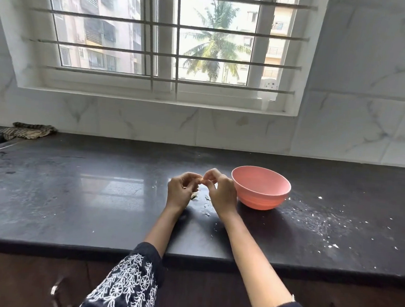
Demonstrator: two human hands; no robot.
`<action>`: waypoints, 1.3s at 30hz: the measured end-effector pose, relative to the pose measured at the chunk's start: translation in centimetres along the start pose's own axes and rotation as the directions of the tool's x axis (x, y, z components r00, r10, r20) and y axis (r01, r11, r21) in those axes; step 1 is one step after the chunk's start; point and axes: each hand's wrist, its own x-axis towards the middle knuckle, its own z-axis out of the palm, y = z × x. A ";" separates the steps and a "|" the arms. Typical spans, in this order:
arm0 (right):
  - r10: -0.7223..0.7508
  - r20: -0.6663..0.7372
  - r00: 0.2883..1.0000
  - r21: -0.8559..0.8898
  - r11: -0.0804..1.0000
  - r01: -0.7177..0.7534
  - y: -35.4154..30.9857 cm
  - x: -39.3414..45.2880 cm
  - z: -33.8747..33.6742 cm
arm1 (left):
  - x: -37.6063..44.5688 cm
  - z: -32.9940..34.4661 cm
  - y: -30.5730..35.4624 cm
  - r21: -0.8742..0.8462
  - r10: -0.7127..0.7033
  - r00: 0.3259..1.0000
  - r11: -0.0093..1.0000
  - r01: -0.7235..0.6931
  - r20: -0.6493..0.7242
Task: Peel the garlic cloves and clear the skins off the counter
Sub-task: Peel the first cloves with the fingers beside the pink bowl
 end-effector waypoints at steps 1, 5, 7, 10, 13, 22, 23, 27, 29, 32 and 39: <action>0.001 0.006 1.000 0.013 1.000 -0.001 0.0 0.0 0.1 | 0.1 0.0 -0.1 0.001 -0.002 1.000 1.000 0.002 -0.010; 0.007 0.006 1.000 0.017 1.000 -0.007 0.2 0.1 0.2 | 0.2 0.0 -0.2 -0.044 -0.045 0.999 0.998 0.044 -0.028; 0.009 0.003 1.000 0.011 1.000 -0.009 0.1 0.1 0.2 | 0.2 0.1 -0.2 -0.082 -0.063 0.997 0.995 0.060 -0.037; 0.014 0.014 1.000 -0.024 1.000 -0.014 0.2 0.1 0.3 | 0.3 0.1 -0.1 -0.123 -0.083 0.996 0.989 0.077 -0.042; 0.008 -0.028 1.000 -0.012 1.000 -0.008 0.3 0.1 0.4 | 0.1 0.1 0.0 -0.150 -0.092 0.995 0.985 0.084 -0.047; 0.120 0.053 0.991 -0.058 0.991 -0.117 0.0 0.0 0.1 | 0.4 -0.3 -0.5 -0.133 -0.079 0.994 0.989 0.068 -0.080; 0.130 0.054 0.990 -0.098 0.987 -0.124 0.2 0.1 0.1 | 0.4 -0.4 -0.4 -0.139 -0.080 0.993 0.988 0.068 -0.083; 0.137 0.105 0.985 -0.021 0.991 -0.135 0.4 0.3 0.3 | 0.2 -0.3 -0.2 -0.138 -0.065 0.994 0.989 0.053 -0.088; 0.136 0.110 0.985 0.069 0.987 -0.144 0.3 0.3 0.4 | 0.3 -0.3 -0.2 -0.134 -0.061 0.994 0.990 0.049 -0.088; 0.099 0.103 0.990 0.160 0.980 -0.115 0.3 0.4 0.7 | 0.4 -0.4 -0.2 -0.109 -0.043 0.997 0.993 0.036 -0.061; 0.060 0.052 0.997 0.236 0.969 -0.071 0.4 0.4 0.5 | 0.2 -0.6 0.1 -0.258 -0.147 0.989 0.957 0.135 -0.027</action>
